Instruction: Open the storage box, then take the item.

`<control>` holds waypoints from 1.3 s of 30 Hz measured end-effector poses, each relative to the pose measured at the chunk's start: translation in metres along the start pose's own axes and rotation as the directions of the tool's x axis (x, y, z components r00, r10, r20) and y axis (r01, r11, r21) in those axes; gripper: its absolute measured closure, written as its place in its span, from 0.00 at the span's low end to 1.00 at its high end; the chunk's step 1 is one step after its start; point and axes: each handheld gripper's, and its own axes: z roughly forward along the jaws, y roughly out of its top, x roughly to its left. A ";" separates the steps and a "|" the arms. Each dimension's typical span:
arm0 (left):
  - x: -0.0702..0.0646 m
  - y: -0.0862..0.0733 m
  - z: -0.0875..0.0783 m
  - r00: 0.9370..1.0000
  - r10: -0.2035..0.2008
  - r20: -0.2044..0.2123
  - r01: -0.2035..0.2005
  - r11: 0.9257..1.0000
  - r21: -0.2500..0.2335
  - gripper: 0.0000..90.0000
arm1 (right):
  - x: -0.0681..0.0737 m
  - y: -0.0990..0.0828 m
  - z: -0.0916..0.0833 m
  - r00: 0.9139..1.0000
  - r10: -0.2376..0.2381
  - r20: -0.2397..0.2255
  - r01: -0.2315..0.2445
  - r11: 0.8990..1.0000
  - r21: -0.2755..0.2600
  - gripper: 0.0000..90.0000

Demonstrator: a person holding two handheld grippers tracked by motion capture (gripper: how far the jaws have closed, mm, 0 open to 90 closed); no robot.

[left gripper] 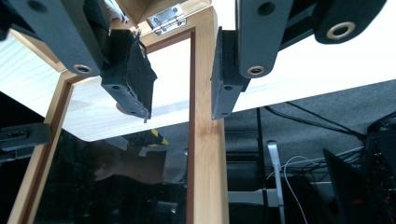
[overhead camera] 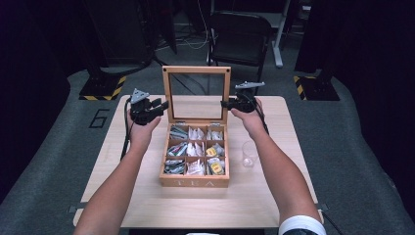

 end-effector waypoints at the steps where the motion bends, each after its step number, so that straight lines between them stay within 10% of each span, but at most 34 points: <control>1: 0.000 0.000 0.000 1.000 0.002 -0.001 -0.002 1.000 0.005 0.66 | 0.000 0.000 0.000 1.000 0.004 0.000 -0.004 1.000 0.002 0.68; 39: 0.002 -0.002 -0.012 1.000 -0.007 -0.028 0.007 1.000 0.012 0.62 | 0.028 -0.016 -0.057 0.994 -0.106 0.015 0.105 0.994 0.022 0.56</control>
